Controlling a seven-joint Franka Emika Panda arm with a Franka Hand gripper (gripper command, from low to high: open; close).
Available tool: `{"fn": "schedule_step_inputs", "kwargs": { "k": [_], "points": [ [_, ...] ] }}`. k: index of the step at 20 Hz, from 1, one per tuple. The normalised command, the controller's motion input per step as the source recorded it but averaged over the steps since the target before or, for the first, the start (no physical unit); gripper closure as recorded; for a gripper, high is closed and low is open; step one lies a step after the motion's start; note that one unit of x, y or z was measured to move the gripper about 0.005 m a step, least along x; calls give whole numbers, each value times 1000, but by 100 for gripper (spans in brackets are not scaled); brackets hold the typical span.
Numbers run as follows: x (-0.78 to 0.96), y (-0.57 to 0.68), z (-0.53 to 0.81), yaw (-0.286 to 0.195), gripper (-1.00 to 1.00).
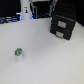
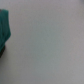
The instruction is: Open the kcup holder, insert the kcup into the holder, and close the kcup holder
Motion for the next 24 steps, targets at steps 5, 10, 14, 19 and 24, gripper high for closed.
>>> {"fn": "schedule_step_inputs", "kwargs": {
  "k": [5,10,14,19,24],
  "points": [
    [-565,669,-2,-89,-100],
    [-427,702,-11,-117,-100],
    [-190,747,-107,-170,-100],
    [-62,748,-173,-207,-100],
    [-52,713,-283,-227,-100]
  ]
}}
